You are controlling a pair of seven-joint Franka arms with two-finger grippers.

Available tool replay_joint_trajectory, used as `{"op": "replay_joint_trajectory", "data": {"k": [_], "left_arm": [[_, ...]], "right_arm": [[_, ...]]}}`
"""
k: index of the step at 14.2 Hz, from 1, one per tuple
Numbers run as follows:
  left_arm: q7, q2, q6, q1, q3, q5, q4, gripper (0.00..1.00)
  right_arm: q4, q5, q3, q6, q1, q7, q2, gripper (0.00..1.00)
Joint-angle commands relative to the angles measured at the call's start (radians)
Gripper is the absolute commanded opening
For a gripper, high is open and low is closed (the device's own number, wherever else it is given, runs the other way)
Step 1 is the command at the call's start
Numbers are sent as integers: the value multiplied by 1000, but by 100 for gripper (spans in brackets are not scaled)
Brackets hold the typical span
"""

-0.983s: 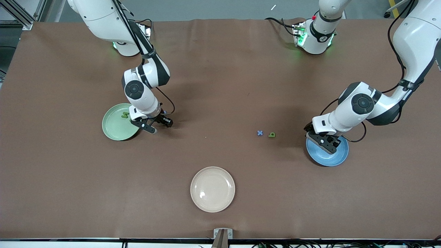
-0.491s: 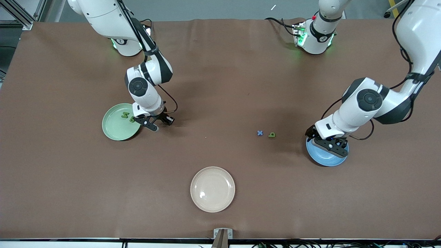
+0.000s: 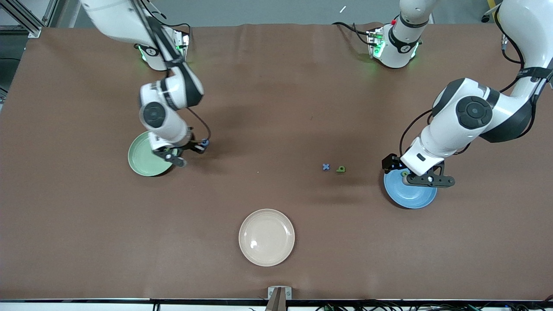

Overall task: Sort upper and lower case letters into plates
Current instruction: 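Place the a on the green plate while the left gripper reaches b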

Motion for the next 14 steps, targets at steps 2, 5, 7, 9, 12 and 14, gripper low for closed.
{"op": "replay_joint_trajectory", "data": {"k": [2, 5, 7, 9, 12, 14], "left_arm": [[-76, 31, -42, -10, 31, -19, 43, 100], [-87, 13, -41, -12, 28, -8, 56, 100], [-201, 10, -41, -24, 11, -7, 53, 100], [-378, 5, -41, -67, 2, 24, 44, 100], [-716, 14, -41, -161, 9, 35, 44, 100], [-928, 39, -41, -229, 41, 74, 44, 100]], "right_arm": [[-35, -11, 10, -82, -205, -342, -103, 0], [-38, -11, 12, -34, -372, -609, -80, 0], [-42, -11, 12, 6, -405, -660, -49, 0], [-55, -11, 13, 35, -410, -662, -23, 0], [-79, -10, 13, 112, -402, -662, 21, 1], [-79, -10, 15, 123, -394, -662, 40, 1]]}}
